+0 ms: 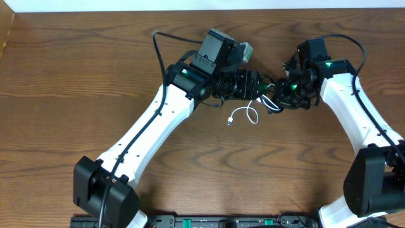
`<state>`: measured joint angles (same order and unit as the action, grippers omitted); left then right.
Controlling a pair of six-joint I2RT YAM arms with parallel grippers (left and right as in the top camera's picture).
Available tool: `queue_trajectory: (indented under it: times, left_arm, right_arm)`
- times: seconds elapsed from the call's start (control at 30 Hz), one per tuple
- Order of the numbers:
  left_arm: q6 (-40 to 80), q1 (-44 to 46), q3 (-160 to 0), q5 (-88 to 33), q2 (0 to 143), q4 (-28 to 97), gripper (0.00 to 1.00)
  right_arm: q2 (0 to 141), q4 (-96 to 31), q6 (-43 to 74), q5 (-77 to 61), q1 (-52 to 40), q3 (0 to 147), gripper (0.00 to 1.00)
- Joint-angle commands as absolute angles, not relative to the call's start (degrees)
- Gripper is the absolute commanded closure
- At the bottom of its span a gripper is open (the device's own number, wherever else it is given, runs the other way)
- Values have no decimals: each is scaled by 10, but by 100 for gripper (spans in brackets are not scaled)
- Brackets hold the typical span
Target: Untangle cables
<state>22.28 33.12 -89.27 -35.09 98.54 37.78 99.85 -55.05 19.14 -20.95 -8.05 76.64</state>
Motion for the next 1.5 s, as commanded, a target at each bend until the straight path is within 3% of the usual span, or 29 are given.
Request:
queue_trajectory:
  times: [0.0, 0.13, 0.37, 0.5, 1.47]
  left_arm:
    - [-26, 331, -890, -270, 981, 424, 33]
    - [-206, 331, -890, -232, 981, 480, 35]
    - [-289, 332, -890, -236, 981, 449, 35]
    - [-331, 332, -890, -298, 981, 449, 35]
    - [-361, 368, -809, -339, 1023, 438, 46]
  right_arm:
    - [986, -551, 181, -209, -80, 765, 90]
    - [986, -553, 179, -209, -80, 765, 90]
    - [986, -560, 179, -209, -80, 765, 89]
    - [986, -564, 175, -209, -80, 765, 88]
    - [986, -563, 179, -210, -80, 765, 87]
